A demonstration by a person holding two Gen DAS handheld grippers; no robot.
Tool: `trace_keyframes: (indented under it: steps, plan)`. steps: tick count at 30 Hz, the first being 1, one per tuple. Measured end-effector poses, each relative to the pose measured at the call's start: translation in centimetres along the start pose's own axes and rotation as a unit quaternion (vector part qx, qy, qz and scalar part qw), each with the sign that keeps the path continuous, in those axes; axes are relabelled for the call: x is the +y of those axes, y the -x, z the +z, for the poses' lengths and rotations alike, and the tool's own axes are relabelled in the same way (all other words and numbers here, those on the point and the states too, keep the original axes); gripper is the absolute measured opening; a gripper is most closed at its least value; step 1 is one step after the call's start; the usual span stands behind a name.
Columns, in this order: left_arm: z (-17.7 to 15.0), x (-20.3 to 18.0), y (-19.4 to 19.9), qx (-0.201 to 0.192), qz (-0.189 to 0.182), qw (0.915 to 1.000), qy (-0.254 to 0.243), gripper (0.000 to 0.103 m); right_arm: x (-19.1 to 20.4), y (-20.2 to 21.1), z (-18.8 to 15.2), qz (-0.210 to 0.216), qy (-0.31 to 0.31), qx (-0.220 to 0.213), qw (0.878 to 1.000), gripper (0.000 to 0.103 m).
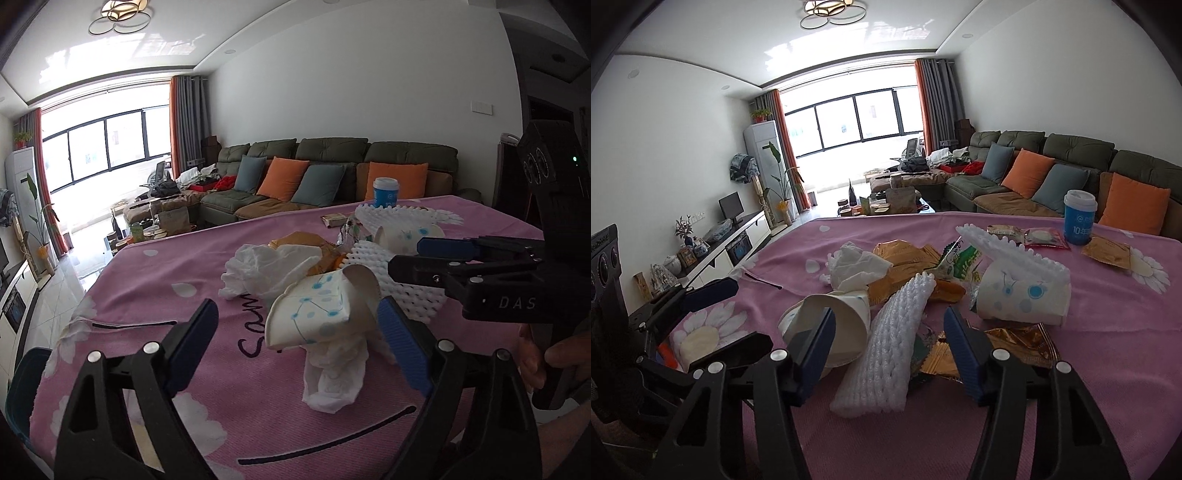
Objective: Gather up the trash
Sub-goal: 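Grasp the white blue-dotted paper cup with left tool while right tool grasps white foam net, then carry the paper cup with left tool while right tool carries the foam net to the teal bin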
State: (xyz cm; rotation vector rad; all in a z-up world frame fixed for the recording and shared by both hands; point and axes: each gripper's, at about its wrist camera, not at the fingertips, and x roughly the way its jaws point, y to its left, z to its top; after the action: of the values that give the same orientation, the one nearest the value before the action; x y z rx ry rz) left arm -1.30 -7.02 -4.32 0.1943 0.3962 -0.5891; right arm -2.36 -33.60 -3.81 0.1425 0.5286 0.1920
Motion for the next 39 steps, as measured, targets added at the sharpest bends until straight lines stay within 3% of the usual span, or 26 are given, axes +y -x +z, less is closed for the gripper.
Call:
trace_keyframes:
  steps: [3,5,11,17,18,19,27,28,29,32,33,34,36,39]
  plan:
    - [0.0,-0.7,-1.6,0.018,-0.021,0.9996,-0.004,0.08,-0.7,-0.4,-0.4,0.011,-0.018,0.015,1.0,0.048]
    - [0.0,-0.7,-2.4,0.035,-0.037,0.9987,0.005,0.08,-1.0,-0.7,-0.6,0.019,-0.028,0.024,0.999,0.037]
    - [-0.2,0.5,-4.2,0.074,-0.048,0.9949,0.048,0.08,-1.1,-1.3,-1.0,0.037,-0.033,0.038,0.998,0.017]
    - [-0.5,1.6,-4.6,0.094,-0.086,0.9887,0.078,0.048,-0.7,-1.7,-0.9,0.063,-0.033,0.045,0.996,0.012]
    - [-0.5,1.6,-4.6,0.095,-0.091,0.9879,0.082,0.035,-0.6,-1.7,-0.9,0.068,-0.032,0.046,0.996,0.012]
    - [-0.6,1.7,-4.7,0.098,-0.095,0.9871,0.084,0.029,-0.4,-1.7,-0.9,0.071,-0.03,0.046,0.996,0.012]
    - [-0.6,2.2,-4.1,0.082,-0.1,0.9875,0.09,0.015,0.3,-1.6,-0.4,0.078,-0.011,0.044,0.996,0.012]
    - [-0.5,2.4,-4.0,0.083,-0.104,0.9868,0.092,0.003,0.4,-1.6,-0.4,0.081,-0.009,0.044,0.996,0.011]
    - [-0.5,2.6,-4.0,0.084,-0.109,0.9859,0.096,0.001,0.5,-1.5,-0.3,0.084,-0.007,0.044,0.995,0.011]
    - [-0.5,2.7,-3.7,0.083,-0.104,0.9868,0.092,0.003,1.1,-1.6,-0.2,0.083,0.008,0.044,0.996,0.011]
    - [-0.5,2.6,-3.6,0.082,-0.1,0.9874,0.091,0.012,1.4,-1.6,-0.2,0.083,0.012,0.044,0.995,0.011]
    - [-0.5,2.6,-3.5,0.08,-0.089,0.9889,0.088,0.028,1.7,-1.6,-0.2,0.083,0.017,0.043,0.995,0.011]
    - [-0.4,2.5,-3.3,0.072,-0.068,0.9919,0.079,0.044,2.2,-1.4,-0.3,0.083,0.024,0.042,0.995,0.011]
    - [0.0,2.2,-3.2,0.064,-0.067,0.9935,0.066,0.044,2.4,-1.5,-0.2,0.082,0.025,0.044,0.995,0.011]
